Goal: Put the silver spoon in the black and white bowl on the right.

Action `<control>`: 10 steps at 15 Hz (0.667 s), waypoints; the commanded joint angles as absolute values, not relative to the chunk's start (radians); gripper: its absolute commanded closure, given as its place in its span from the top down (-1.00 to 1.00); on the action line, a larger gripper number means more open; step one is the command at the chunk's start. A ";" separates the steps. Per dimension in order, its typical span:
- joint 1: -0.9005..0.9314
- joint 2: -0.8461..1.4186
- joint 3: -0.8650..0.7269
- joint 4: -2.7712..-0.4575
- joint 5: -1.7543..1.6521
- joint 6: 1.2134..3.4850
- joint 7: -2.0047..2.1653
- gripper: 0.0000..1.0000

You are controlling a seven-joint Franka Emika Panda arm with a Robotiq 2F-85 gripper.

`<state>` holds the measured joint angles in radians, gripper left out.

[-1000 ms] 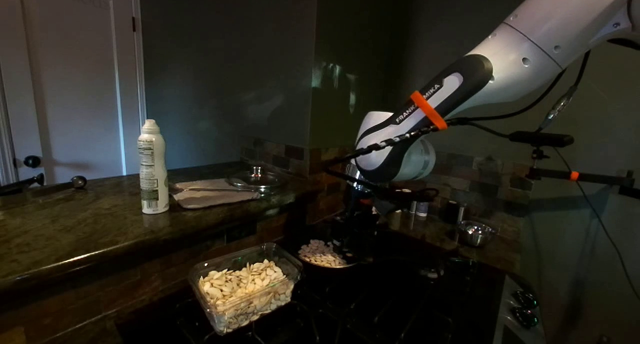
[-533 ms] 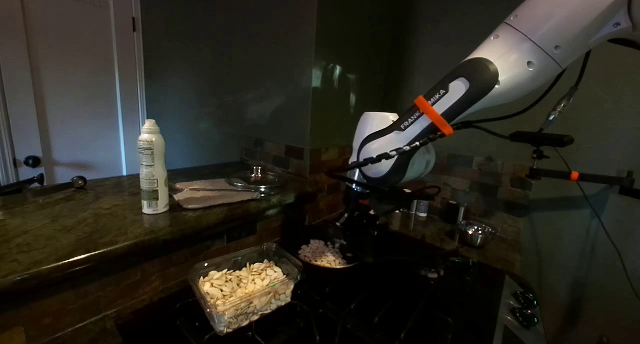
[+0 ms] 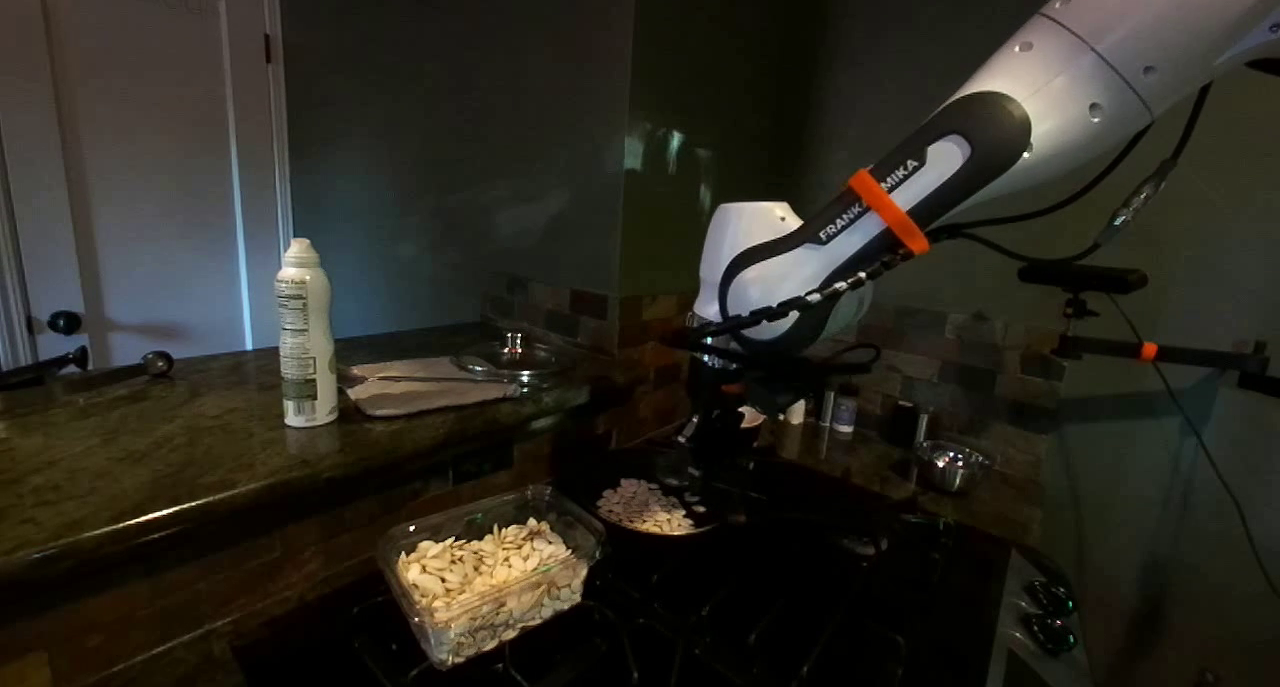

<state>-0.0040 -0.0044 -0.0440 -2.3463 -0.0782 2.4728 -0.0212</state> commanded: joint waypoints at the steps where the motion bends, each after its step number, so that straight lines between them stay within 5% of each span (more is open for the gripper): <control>1: 0.007 -0.056 -0.024 -2.330 0.147 2.389 -0.273 -0.97; 10: -0.050 -0.033 -0.135 -2.231 0.815 2.170 -0.827 -0.97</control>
<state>-0.0216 -0.0576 -0.0997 -2.2570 0.6559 2.2756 -0.6761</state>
